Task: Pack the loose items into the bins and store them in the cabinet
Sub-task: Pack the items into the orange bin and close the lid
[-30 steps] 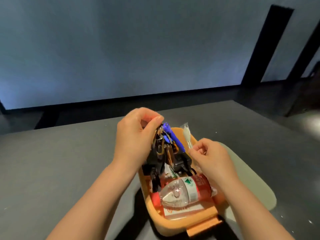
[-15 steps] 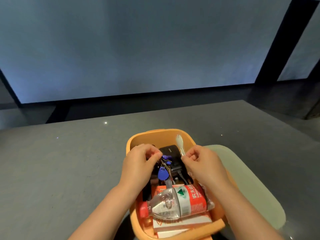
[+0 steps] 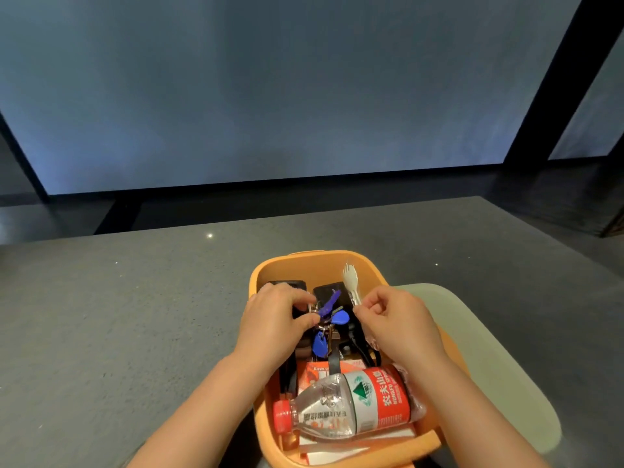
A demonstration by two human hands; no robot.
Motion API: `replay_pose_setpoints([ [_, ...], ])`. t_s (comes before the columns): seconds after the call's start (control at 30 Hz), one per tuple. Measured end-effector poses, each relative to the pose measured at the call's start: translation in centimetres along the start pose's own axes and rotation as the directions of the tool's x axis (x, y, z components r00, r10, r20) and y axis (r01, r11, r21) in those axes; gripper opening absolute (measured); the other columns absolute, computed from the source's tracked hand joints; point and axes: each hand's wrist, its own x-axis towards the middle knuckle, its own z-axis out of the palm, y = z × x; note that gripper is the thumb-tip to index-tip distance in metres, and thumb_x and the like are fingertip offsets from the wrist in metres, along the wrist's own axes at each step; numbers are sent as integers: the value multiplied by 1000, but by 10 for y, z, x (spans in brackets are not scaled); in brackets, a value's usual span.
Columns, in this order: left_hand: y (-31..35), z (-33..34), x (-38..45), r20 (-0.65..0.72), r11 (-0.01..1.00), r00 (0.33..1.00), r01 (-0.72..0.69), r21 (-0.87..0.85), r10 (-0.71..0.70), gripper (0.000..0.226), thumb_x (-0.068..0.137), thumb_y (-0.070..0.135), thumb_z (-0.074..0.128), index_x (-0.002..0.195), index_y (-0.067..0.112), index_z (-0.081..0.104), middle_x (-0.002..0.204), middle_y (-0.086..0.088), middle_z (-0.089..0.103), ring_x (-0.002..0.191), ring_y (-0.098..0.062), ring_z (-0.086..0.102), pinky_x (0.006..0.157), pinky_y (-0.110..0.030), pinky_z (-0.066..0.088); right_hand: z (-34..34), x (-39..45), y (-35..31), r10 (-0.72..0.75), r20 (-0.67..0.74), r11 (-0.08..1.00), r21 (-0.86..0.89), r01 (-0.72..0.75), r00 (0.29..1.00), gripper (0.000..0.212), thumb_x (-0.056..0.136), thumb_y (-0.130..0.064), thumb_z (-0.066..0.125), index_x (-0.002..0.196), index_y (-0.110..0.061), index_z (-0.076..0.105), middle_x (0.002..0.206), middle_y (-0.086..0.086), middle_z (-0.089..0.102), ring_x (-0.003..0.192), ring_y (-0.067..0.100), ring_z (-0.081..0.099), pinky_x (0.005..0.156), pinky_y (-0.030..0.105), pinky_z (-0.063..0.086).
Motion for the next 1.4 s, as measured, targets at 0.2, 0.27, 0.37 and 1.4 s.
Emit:
replay_pose_setpoints([
  [0.2,-17,2,-19,-25,999,999,30,17,-30,41,92,28,55,132,30,50,146,11,36,139,-10,22,115,-30,15,-2,22,-4,3,19,995,-101,-1,1000,14,82,-28,62,72,-19,64,65,-3,66,68,17,62,60,30,48],
  [0.27,-20,4,-21,-8,997,997,75,1,-75,45,95,29,51,139,30,42,154,11,24,144,-9,11,118,-32,9,5,30,-6,4,62,980,-199,9,998,13,83,-28,61,75,-18,65,70,-1,67,71,20,63,55,29,44],
  [0.37,-21,5,-22,-18,993,994,103,-65,-104,48,96,28,48,142,31,35,157,12,14,145,-6,4,116,-31,10,14,35,-9,-8,106,949,-312,41,994,12,86,-30,60,81,-18,62,75,0,64,71,20,60,49,25,36],
  [1.4,-48,-2,83,207,964,977,-102,244,51,30,89,11,50,116,23,53,112,-8,55,102,-33,54,86,-53,49,64,-153,-3,67,-514,985,173,27,855,24,81,-28,39,94,-36,57,112,-23,54,122,-2,38,116,37,13],
])
